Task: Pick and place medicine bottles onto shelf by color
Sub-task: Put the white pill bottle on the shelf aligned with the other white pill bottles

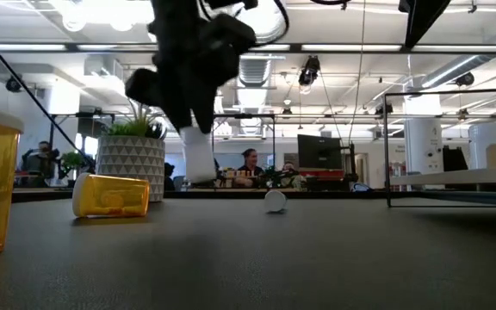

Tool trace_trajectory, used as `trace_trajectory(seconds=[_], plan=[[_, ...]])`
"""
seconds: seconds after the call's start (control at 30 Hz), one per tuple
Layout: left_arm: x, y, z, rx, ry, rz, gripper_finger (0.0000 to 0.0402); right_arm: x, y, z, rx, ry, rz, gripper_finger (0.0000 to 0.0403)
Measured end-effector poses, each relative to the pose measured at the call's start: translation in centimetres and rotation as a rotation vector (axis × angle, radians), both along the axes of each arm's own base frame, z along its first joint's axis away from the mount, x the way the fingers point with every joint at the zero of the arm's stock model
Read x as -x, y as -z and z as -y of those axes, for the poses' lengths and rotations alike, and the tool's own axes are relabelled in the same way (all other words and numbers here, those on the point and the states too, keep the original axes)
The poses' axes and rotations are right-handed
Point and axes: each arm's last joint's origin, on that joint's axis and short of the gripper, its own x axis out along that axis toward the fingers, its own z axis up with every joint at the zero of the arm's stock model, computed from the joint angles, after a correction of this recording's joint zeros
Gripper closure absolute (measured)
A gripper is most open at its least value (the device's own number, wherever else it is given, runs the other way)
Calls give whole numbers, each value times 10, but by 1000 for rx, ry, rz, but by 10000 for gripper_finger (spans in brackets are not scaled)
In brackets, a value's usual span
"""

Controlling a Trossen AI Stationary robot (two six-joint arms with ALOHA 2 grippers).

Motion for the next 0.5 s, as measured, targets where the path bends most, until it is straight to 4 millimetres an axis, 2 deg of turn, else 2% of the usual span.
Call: trace_trajectory(seconds=[0.2,0.5], plan=[[-22,15,-14,-9,1,-33,280,0,0,0,2,1,1,186],[-28,32,-25,0,1,-83,280,0,0,0,4,2,0,186]])
